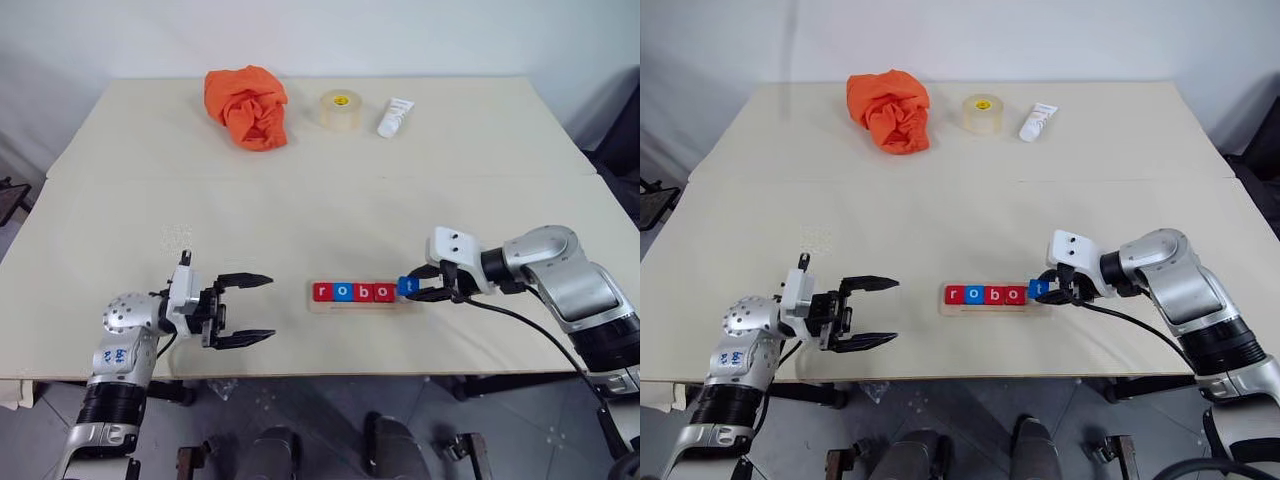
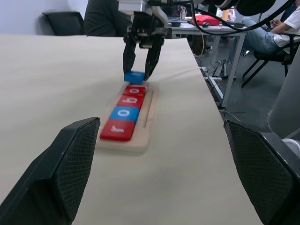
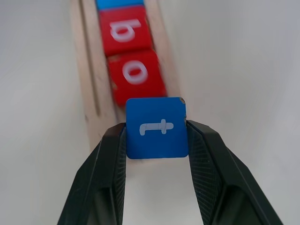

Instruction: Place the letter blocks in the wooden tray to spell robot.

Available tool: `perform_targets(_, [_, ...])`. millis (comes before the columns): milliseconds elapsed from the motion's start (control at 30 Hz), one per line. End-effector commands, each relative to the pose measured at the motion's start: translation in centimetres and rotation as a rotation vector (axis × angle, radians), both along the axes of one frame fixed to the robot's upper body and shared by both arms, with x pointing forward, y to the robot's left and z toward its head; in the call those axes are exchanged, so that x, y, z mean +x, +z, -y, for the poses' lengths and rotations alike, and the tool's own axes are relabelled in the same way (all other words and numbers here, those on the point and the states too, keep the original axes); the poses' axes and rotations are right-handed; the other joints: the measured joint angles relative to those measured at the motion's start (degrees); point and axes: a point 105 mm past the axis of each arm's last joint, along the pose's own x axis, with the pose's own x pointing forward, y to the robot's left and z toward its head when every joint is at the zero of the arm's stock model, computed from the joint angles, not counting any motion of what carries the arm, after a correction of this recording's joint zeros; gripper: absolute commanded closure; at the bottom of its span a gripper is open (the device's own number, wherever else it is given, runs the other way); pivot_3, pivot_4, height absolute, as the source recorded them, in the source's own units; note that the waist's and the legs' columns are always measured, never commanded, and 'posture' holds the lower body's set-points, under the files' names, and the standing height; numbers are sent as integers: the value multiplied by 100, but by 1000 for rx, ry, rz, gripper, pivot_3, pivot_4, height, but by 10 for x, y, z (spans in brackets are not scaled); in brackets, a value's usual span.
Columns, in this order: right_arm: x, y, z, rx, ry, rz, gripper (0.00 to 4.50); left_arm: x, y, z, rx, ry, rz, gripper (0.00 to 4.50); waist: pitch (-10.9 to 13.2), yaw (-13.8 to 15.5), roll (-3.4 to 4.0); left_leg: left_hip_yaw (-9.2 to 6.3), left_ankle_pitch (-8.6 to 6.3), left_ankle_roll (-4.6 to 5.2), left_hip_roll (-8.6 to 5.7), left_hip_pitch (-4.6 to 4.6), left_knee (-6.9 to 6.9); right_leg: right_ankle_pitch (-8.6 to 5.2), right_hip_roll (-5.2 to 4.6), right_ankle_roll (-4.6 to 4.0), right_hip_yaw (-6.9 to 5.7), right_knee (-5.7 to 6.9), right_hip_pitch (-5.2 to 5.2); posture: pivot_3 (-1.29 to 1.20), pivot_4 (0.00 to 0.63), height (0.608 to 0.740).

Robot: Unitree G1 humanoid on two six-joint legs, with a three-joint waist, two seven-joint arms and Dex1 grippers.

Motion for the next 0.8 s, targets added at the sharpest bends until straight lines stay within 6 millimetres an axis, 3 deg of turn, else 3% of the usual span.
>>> perform_targets(33, [2, 4, 2, -22, 20, 32, 3042, -2, 11, -3, -11, 7, 50, 0, 0, 3, 0, 1, 0, 0, 0, 0, 1, 0, 0, 0, 0, 1, 0, 0, 150, 740])
perform_targets(467, [4, -1, -17, 4, 92, 14, 3042, 1, 12, -2, -16, 17, 55, 0, 0, -4, 0, 3, 0, -1, 2, 3, 5, 0, 2, 0, 1, 4, 1, 0, 150, 740])
perform_targets(800, [-3, -5, -20, 5, 122, -15, 3042, 1, 12, -2, -15, 23, 56, 0, 0, -1, 0, 2, 0, -1, 2, 3, 4, 0, 2, 0, 1, 4, 1, 0, 150, 740])
